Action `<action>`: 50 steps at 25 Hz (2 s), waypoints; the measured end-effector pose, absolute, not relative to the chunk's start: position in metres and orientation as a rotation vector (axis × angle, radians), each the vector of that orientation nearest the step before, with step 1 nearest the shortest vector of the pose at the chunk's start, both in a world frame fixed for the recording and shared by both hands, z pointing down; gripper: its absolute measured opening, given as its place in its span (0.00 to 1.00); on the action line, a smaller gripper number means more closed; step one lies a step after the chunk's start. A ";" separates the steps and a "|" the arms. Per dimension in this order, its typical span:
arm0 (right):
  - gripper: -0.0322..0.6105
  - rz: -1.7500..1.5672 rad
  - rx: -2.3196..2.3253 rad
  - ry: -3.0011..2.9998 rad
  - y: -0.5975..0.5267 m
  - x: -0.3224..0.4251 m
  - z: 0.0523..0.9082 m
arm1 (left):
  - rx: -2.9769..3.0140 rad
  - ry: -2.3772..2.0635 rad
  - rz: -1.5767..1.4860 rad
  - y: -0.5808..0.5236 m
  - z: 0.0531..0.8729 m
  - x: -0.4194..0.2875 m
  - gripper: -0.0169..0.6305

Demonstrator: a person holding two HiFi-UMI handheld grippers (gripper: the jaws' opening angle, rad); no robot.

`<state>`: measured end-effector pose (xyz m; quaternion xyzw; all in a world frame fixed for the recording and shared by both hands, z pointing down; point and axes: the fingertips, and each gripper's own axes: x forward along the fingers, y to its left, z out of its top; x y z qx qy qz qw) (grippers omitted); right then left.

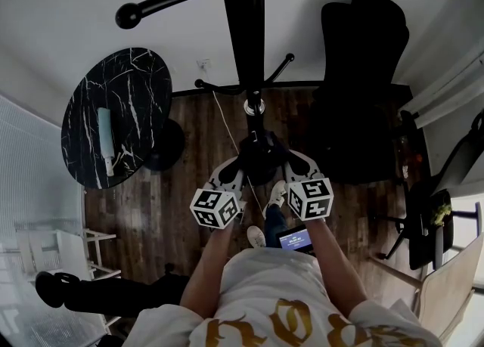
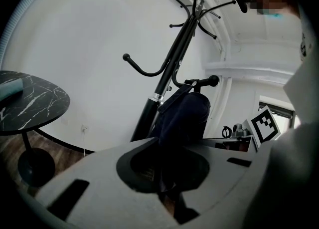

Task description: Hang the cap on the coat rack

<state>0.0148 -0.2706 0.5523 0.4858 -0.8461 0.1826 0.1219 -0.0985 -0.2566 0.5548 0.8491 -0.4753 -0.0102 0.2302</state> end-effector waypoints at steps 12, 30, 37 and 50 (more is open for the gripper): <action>0.09 0.546 1.393 -2.455 -0.288 0.009 0.562 | 2.302 -1.331 -0.024 -0.275 0.561 -0.105 0.07; 0.09 0.500 1.378 -2.429 -0.299 0.002 0.564 | 2.300 -1.337 -0.016 -0.287 0.558 -0.111 0.07; 0.15 0.501 1.345 -2.399 -0.293 0.000 0.571 | 2.351 -1.385 0.035 -0.288 0.552 -0.115 0.25; 0.19 0.407 1.416 -2.380 -0.270 0.012 0.553 | 2.430 -1.485 -0.013 -0.268 0.519 -0.130 0.24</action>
